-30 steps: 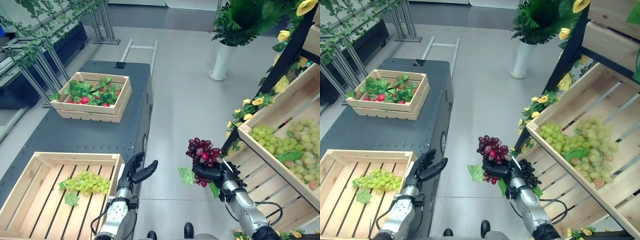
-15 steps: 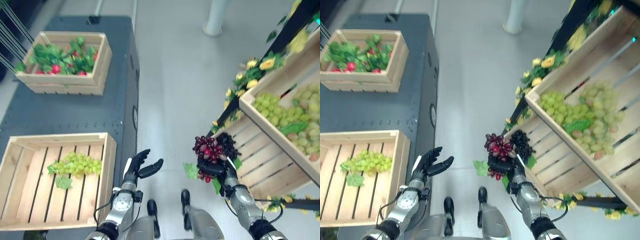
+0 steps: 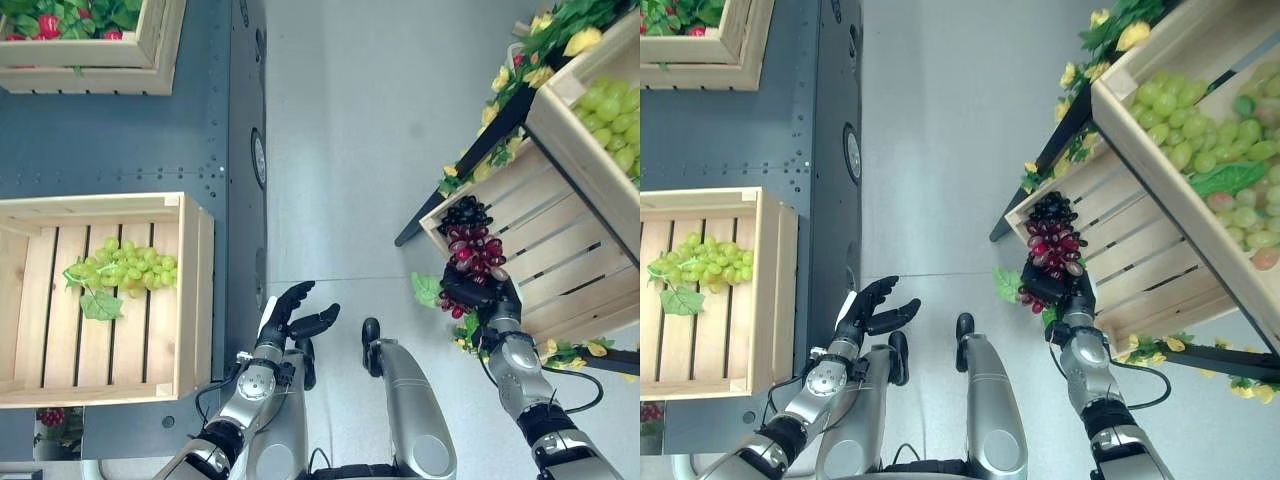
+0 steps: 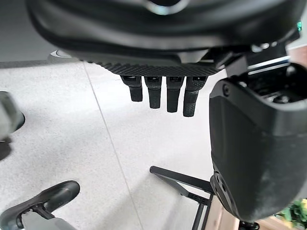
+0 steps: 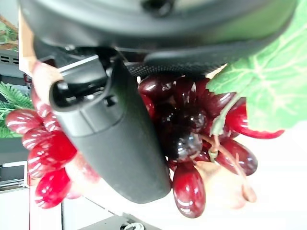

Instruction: Pick up the fruits from the basket on one side to the basket on the other side

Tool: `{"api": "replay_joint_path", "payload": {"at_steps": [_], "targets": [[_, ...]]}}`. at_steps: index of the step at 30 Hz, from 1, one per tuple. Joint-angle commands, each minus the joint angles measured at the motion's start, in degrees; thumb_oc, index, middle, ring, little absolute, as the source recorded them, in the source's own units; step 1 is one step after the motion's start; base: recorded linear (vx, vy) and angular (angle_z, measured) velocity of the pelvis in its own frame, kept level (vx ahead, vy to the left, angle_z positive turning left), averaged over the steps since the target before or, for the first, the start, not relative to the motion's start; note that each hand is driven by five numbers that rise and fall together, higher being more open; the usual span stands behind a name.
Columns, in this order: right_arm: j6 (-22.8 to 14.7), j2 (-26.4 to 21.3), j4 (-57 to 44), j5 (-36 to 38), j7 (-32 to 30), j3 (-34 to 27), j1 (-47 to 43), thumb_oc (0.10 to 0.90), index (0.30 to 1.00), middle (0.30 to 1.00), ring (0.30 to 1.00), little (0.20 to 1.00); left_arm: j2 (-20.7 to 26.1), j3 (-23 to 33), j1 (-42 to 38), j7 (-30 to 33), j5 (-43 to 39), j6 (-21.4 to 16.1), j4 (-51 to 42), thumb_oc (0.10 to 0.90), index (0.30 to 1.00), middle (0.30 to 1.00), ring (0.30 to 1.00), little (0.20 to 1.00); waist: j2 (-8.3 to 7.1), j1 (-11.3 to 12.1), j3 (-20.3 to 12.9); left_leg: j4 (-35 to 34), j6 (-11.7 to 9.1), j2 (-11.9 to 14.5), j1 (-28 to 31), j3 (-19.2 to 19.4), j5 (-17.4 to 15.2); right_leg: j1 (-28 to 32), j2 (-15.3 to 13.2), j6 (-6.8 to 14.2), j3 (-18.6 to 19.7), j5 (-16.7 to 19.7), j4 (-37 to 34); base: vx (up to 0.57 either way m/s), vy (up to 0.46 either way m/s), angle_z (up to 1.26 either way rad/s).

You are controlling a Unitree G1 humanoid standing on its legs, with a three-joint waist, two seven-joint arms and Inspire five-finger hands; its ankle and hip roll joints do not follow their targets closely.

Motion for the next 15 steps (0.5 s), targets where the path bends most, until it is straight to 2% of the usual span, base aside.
{"api": "replay_joint_path", "payload": {"at_steps": [1, 9, 15], "targets": [[-9.0, -5.4, -7.7, 0.1, -4.0, -3.8, -1.5, 0.400, 0.300, 0.300, 0.300, 0.300, 0.2, -0.8, 1.2, -0.7, -0.3, -2.4, -5.3, 0.800, 0.900, 0.900, 0.900, 0.900, 1.32, -0.7, -1.3, 4.3, 3.2, -3.3, -1.0, 1.1, -4.4, 3.5, 1.6, -4.3, -3.5, -5.6, 6.9, 0.02, -0.002, -0.03], [-9.4, -8.6, -6.7, -0.7, -7.7, -7.0, -3.4, 0.400, 0.300, 0.300, 0.300, 0.300, 1.4, -1.0, 0.8, -0.7, -2.1, -2.6, -5.9, 0.800, 0.900, 0.900, 0.900, 0.900, 1.72, -1.0, -0.2, 11.1, 3.6, -3.4, -8.1, 1.1, -5.9, -3.7, 2.3, -4.4, -3.6, -6.2, 12.7, -0.04, -0.003, -0.03], [-7.6, -15.7, -3.3, -1.6, -11.5, -9.8, -7.0, 0.400, 0.300, 0.300, 0.300, 0.300, 3.5, -3.2, 0.9, -1.3, -2.1, -4.3, -10.7, 0.800, 0.900, 0.900, 0.900, 0.900, 2.57, -0.9, -0.2, 14.3, 3.5, -3.2, -13.3, 1.0, -6.4, -9.1, 2.2, -4.1, -3.7, -5.6, 15.2, -0.08, 0.000, 0.00]]}}
